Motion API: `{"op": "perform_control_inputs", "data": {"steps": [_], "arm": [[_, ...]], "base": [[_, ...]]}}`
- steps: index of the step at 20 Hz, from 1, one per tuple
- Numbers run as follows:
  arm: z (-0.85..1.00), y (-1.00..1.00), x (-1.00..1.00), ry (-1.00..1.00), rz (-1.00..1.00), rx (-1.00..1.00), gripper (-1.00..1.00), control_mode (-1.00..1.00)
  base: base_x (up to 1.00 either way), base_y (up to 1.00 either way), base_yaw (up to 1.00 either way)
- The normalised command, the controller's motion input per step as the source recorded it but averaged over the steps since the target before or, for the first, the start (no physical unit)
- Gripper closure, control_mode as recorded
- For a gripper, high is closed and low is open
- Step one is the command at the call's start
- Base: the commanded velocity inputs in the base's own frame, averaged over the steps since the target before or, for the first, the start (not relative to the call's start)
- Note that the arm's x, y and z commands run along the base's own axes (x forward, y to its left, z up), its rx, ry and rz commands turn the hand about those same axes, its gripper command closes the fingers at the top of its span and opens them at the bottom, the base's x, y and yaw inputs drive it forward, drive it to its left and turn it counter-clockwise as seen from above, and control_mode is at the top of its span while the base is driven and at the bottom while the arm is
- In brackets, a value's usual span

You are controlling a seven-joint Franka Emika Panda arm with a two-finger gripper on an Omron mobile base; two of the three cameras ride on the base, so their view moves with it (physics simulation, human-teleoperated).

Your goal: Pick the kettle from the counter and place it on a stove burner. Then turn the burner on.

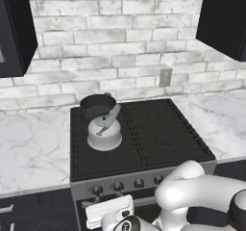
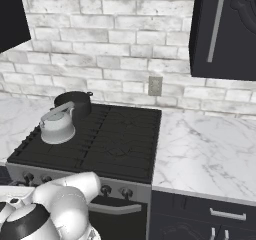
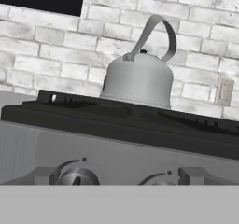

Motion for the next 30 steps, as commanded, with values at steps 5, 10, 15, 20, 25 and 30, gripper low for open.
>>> {"op": "perform_control_inputs", "data": {"steps": [5,10,15,20,25,30], "arm": [[-0.07,0.11,0.02,0.0,0.0,0.0,-1.0,-1.0],[0.0,0.0,0.03,0.0,0.0,0.0,-1.0,-1.0],[0.0,0.0,0.18,0.0,0.0,0.0,-1.0,-1.0],[0.0,0.0,0.27,0.0,0.0,0.0,-1.0,-1.0],[-0.11,0.0,0.17,0.0,0.0,0.0,-1.0,-1.0],[-0.24,0.0,0.15,0.0,0.0,0.0,-1.0,-1.0]], "base": [[0.0,0.0,0.0],[0.0,0.0,0.0],[0.0,0.0,0.0],[0.0,0.0,0.0],[0.0,0.0,0.0],[0.0,0.0,0.0]]}}
